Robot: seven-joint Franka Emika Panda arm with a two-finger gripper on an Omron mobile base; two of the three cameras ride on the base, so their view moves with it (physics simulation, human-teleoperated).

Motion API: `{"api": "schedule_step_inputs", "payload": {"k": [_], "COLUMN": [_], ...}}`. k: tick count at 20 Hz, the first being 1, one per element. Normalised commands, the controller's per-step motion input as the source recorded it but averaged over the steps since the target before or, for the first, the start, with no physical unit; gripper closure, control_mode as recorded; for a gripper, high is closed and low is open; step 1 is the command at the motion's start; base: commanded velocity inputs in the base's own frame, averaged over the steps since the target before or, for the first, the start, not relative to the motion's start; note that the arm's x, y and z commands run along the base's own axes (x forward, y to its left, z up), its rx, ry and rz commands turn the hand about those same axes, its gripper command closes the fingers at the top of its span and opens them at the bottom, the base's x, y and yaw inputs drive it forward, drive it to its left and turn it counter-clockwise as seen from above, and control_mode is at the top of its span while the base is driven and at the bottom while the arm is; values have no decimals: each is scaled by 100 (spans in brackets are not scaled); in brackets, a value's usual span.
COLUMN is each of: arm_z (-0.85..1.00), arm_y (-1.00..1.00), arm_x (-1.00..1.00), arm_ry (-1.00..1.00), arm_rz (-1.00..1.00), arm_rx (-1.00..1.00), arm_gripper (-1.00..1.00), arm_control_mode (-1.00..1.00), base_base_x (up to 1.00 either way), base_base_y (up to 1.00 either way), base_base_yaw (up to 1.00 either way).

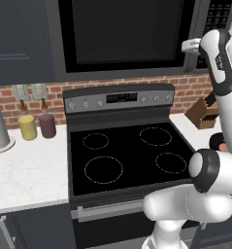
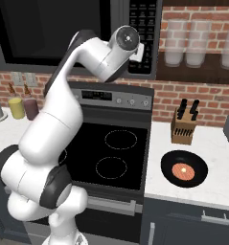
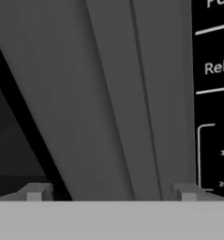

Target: Open the microwave, place the bowl with waffle inside the microwave, then close the microwave door and turn it on.

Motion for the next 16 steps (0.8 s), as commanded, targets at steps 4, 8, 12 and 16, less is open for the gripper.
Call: {"api": "schedule_step_inputs", "payload": {"k": [4, 8, 12, 16], "arm_z": [-1, 0, -1, -1], "arm_y": [0, 0, 1, 10], "arm_x": [28, 19, 31, 37], "arm_ry": [-12, -2, 0, 5], "arm_rz": [0, 0, 0, 0], "arm_rx": [0, 0, 0, 0], "arm_gripper": [-100, -100, 100, 100], "arm_control_mode": [-100, -100, -100, -100], "base_base_x": [0, 0, 0, 0], "base_base_y": [0, 0, 0, 0], "base_base_yaw": [0, 0, 0, 0]}}
